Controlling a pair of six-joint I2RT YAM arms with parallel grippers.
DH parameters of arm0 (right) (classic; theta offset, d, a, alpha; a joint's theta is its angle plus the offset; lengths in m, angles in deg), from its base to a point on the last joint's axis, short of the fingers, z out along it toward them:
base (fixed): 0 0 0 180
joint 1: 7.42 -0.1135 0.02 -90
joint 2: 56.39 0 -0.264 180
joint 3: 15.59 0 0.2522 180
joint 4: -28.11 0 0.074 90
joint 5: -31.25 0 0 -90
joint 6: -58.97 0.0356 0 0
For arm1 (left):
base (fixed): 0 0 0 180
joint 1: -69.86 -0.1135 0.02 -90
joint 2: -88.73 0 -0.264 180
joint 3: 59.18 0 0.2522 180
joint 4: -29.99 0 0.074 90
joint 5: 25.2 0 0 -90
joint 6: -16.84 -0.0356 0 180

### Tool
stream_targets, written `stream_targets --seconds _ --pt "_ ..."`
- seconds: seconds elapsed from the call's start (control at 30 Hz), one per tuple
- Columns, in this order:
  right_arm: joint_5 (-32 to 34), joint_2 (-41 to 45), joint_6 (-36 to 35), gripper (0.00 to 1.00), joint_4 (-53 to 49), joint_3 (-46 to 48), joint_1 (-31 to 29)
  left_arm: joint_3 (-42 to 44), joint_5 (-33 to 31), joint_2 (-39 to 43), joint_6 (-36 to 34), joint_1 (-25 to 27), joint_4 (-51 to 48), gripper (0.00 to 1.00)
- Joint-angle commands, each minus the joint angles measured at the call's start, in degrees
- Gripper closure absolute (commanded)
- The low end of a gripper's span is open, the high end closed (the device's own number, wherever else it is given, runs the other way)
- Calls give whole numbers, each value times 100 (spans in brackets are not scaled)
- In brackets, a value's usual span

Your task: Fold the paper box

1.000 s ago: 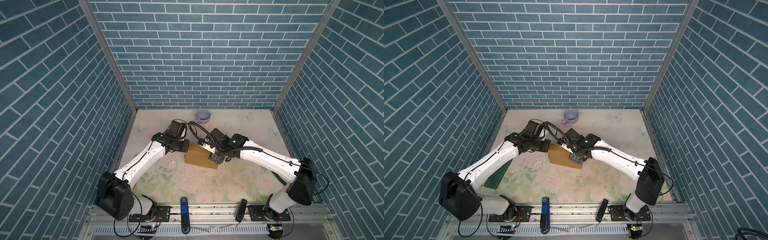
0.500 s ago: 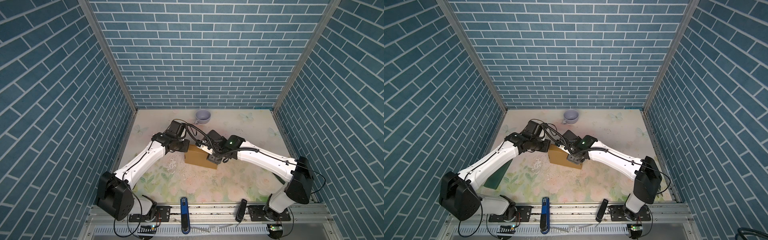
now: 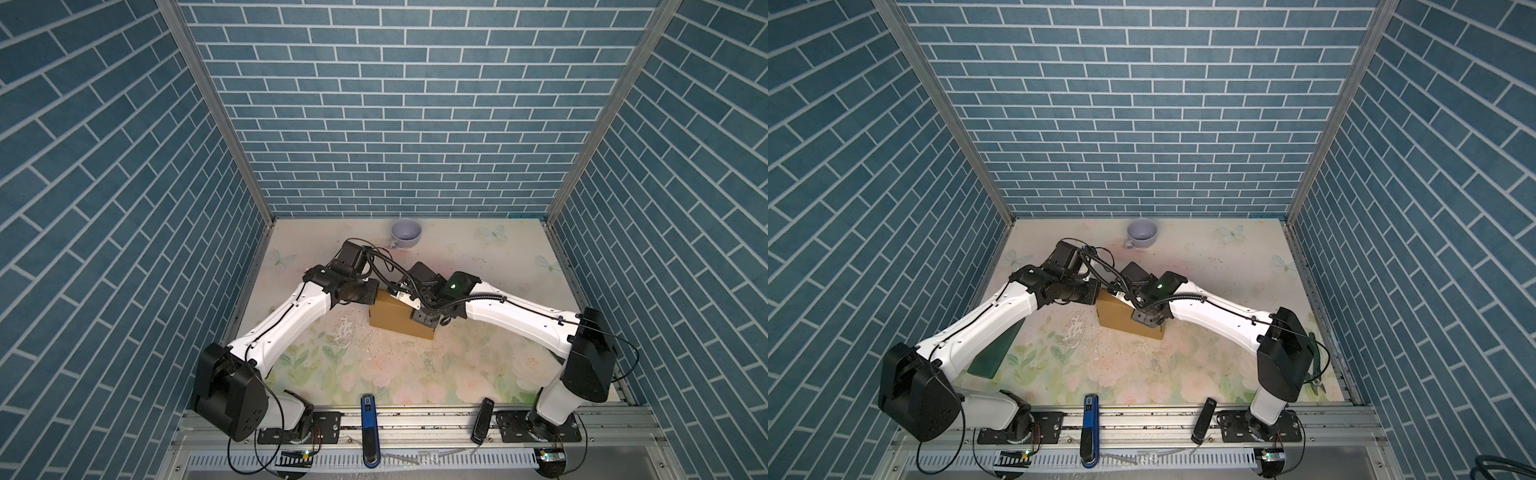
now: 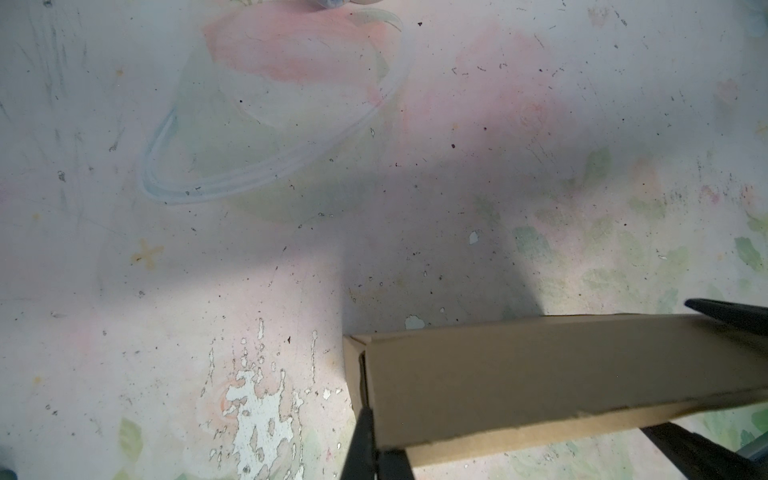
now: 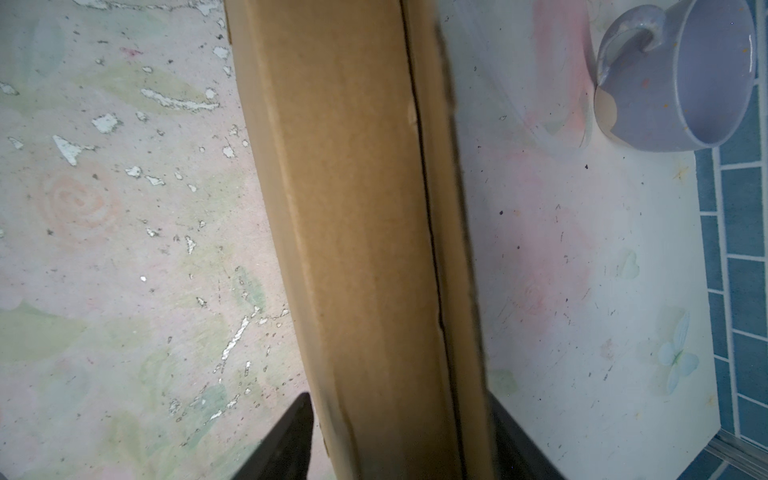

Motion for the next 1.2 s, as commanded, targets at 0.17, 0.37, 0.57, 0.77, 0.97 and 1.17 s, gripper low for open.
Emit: stream_targets --seconds 0.17,0.37,0.57,0.77,0.97,1.17 --pt "105 -102 -42 42 6 -219 -30 19 64 -138 -19 68 -633 100" --pt "122 -111 29 44 -7 -181 -32 11 53 -57 20 74 -613 94" --pt "104 -142 97 47 -11 -168 -32 -29 48 8 28 75 -652 91" --pt "148 -107 187 52 41 -109 -32 -60 42 17 25 66 -653 89" --pt "164 -107 249 54 51 -77 -30 -66 69 2 25 66 -634 85" --pt "158 -200 407 58 50 -89 -22 -86 71 80 38 69 -640 78"
